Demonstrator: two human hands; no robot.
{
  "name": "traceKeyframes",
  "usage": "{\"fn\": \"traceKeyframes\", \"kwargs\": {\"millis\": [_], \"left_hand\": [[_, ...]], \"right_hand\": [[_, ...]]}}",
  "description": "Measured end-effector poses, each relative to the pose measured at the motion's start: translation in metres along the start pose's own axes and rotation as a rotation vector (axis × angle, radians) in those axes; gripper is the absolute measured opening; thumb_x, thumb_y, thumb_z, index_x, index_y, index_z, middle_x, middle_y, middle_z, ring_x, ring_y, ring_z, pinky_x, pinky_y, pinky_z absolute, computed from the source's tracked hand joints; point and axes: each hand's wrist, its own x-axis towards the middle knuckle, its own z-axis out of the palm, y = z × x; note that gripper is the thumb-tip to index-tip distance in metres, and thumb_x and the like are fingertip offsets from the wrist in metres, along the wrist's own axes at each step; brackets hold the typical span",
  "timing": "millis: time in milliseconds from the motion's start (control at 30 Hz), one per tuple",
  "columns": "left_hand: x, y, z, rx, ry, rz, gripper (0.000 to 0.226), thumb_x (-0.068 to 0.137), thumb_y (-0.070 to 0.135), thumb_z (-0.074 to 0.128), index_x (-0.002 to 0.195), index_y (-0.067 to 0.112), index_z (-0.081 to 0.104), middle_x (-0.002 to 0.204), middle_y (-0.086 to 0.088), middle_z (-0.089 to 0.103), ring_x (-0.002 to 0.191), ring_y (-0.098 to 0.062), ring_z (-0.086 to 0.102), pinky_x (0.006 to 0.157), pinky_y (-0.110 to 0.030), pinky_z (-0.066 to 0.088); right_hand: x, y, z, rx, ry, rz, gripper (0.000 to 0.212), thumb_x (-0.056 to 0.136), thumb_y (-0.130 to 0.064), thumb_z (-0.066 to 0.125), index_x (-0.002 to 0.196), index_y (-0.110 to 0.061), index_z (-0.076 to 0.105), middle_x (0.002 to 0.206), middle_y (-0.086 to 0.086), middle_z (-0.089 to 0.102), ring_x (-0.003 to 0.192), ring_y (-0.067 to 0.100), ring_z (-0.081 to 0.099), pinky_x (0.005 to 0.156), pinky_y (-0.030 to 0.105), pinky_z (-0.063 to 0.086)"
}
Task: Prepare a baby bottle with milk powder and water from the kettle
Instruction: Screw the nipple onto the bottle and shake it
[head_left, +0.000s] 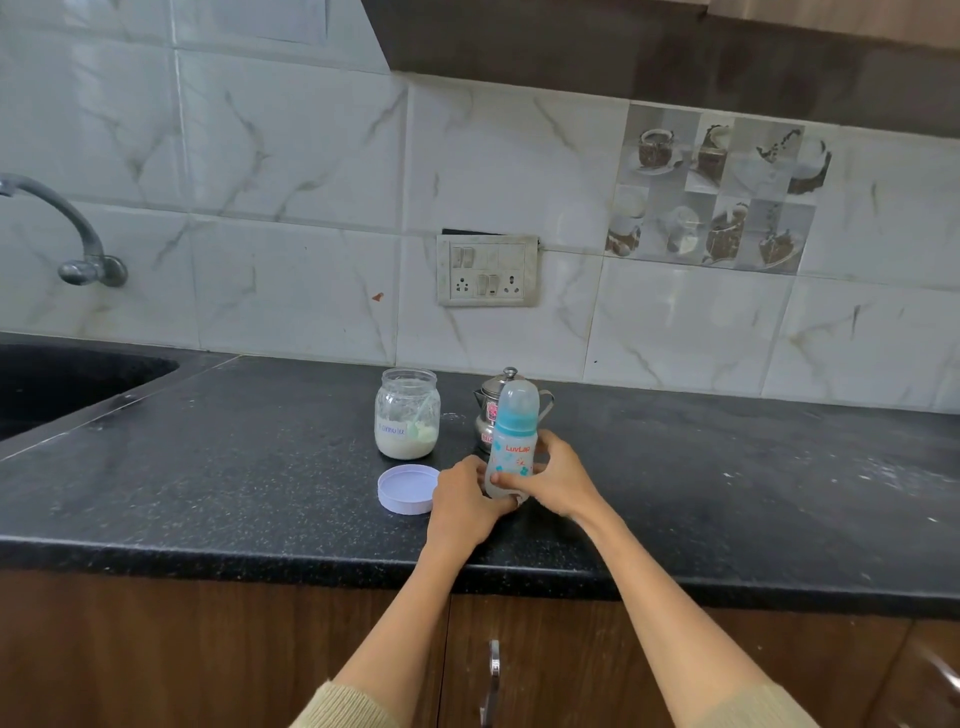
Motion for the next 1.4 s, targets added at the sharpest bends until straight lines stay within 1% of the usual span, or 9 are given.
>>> {"fn": "traceKeyframes", "kwargs": {"millis": [100, 200, 333, 433, 533, 633, 733, 1167, 1400], "left_hand": [[-0.003, 0.001, 0.001, -0.052, -0.009, -0.027, 0.068, 0.06, 0.041, 0.082, 0.115, 0.015, 0.051, 0.111, -0.002, 0.062, 0.092, -0.013, 0.057, 0.077, -0.023, 0.042], [-0.008, 0.002, 0.003, -0.077, -0.014, -0.045, 0.091, 0.055, 0.046, 0.083, 0.127, 0.009, 0.043, 0.119, -0.006, 0.058, 0.105, -0.018, 0.056, 0.079, -0.024, 0.04], [-0.003, 0.005, -0.001, -0.062, -0.017, -0.034, 0.093, 0.054, 0.047, 0.084, 0.127, 0.008, 0.041, 0.117, -0.005, 0.058, 0.097, -0.014, 0.054, 0.075, -0.023, 0.04], [-0.001, 0.004, -0.003, -0.064, -0.022, -0.053, 0.099, 0.053, 0.048, 0.084, 0.131, 0.007, 0.038, 0.12, -0.006, 0.057, 0.103, -0.017, 0.055, 0.078, -0.023, 0.04], [-0.005, 0.003, -0.003, -0.049, -0.02, -0.054, 0.091, 0.052, 0.047, 0.084, 0.124, 0.009, 0.042, 0.114, -0.004, 0.058, 0.094, -0.014, 0.053, 0.073, -0.024, 0.04], [-0.005, 0.005, -0.005, -0.044, -0.022, -0.05, 0.081, 0.051, 0.048, 0.084, 0.113, 0.012, 0.045, 0.102, 0.002, 0.056, 0.088, -0.013, 0.053, 0.07, -0.024, 0.042], [-0.005, 0.003, -0.003, -0.049, -0.04, -0.047, 0.075, 0.052, 0.044, 0.085, 0.109, 0.015, 0.046, 0.105, -0.001, 0.061, 0.085, -0.011, 0.054, 0.069, -0.023, 0.044], [-0.004, 0.002, -0.002, -0.033, -0.055, -0.076, 0.092, 0.052, 0.045, 0.086, 0.125, 0.008, 0.042, 0.121, -0.007, 0.057, 0.106, -0.019, 0.056, 0.078, -0.024, 0.041], [-0.004, 0.004, -0.003, -0.035, -0.054, -0.091, 0.092, 0.05, 0.046, 0.086, 0.123, 0.01, 0.043, 0.121, -0.006, 0.058, 0.105, -0.018, 0.056, 0.077, -0.024, 0.041]], "right_hand": [[0.009, -0.015, -0.01, -0.024, 0.042, -0.047, 0.055, 0.067, -0.022, 0.083, 0.114, -0.015, 0.056, 0.109, -0.004, 0.063, 0.098, 0.007, 0.063, 0.069, 0.01, 0.049], [0.016, -0.027, -0.02, 0.143, 0.28, -0.094, 0.05, 0.067, -0.027, 0.083, 0.108, -0.014, 0.059, 0.098, -0.006, 0.065, 0.083, -0.005, 0.06, 0.055, 0.006, 0.047], [0.013, -0.03, -0.019, -0.12, 0.028, -0.112, 0.057, 0.065, -0.03, 0.083, 0.115, -0.022, 0.057, 0.109, -0.007, 0.065, 0.093, 0.005, 0.061, 0.07, 0.01, 0.046], [0.012, -0.024, -0.018, -0.026, 0.178, -0.119, 0.052, 0.067, -0.033, 0.082, 0.112, -0.024, 0.057, 0.104, -0.01, 0.062, 0.093, 0.003, 0.059, 0.067, 0.008, 0.043], [0.006, -0.025, -0.015, -0.091, 0.093, -0.12, 0.057, 0.067, -0.032, 0.082, 0.117, -0.02, 0.058, 0.106, -0.01, 0.061, 0.094, 0.003, 0.058, 0.07, 0.008, 0.044], [-0.003, -0.022, -0.012, -0.018, 0.193, -0.116, 0.056, 0.068, -0.03, 0.083, 0.117, -0.017, 0.058, 0.106, -0.007, 0.064, 0.098, 0.007, 0.061, 0.064, 0.005, 0.046], [-0.006, -0.014, -0.008, -0.084, 0.087, -0.119, 0.06, 0.068, -0.028, 0.083, 0.121, -0.016, 0.057, 0.113, -0.006, 0.063, 0.1, 0.005, 0.058, 0.068, 0.004, 0.043], [0.01, -0.033, -0.036, -0.017, 0.139, -0.129, 0.058, 0.069, -0.03, 0.082, 0.12, -0.016, 0.059, 0.118, -0.002, 0.063, 0.106, 0.01, 0.058, 0.087, 0.031, 0.051], [0.005, -0.027, -0.034, -0.077, 0.084, -0.119, 0.057, 0.07, -0.03, 0.08, 0.121, -0.016, 0.059, 0.118, -0.002, 0.065, 0.111, 0.013, 0.059, 0.086, 0.022, 0.046]]}}
